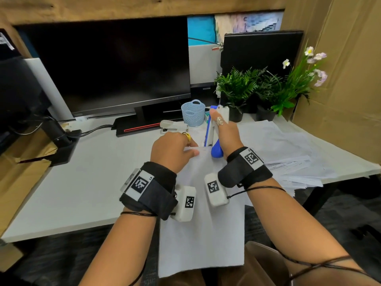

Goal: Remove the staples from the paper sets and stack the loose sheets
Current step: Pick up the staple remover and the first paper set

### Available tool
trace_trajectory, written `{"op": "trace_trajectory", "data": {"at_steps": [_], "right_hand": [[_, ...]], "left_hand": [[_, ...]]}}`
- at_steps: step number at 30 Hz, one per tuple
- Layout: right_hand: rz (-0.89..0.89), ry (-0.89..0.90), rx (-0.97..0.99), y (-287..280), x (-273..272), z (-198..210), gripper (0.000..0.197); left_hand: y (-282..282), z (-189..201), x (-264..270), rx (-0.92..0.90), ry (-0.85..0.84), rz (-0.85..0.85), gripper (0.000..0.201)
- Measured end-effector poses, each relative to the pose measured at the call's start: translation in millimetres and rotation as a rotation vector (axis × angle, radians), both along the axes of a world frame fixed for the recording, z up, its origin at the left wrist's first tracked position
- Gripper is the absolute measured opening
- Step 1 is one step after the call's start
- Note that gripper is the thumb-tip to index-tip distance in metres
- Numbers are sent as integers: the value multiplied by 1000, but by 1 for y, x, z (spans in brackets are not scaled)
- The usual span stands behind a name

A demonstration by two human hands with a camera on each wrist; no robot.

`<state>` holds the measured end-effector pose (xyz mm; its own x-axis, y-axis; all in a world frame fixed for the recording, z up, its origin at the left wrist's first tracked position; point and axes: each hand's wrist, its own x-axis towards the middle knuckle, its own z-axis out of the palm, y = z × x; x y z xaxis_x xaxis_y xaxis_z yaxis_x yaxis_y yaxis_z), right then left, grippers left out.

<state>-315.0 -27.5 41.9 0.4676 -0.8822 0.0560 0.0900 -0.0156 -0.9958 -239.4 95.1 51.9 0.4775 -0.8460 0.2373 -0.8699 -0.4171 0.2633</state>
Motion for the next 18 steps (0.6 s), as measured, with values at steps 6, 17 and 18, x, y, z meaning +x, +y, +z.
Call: {"op": "trace_trajectory", "data": {"at_steps": [6, 17, 18], "right_hand": [[193, 74, 290, 5, 50, -6, 58], [462, 891, -333, 47, 92, -38, 36], [492, 978, -417, 50, 93, -40, 41]], "left_hand": [[47, -8, 38, 206, -29, 121, 26], [109, -25, 67, 235, 7, 201, 17], [111, -27, 68, 237, 7, 201, 18]]}}
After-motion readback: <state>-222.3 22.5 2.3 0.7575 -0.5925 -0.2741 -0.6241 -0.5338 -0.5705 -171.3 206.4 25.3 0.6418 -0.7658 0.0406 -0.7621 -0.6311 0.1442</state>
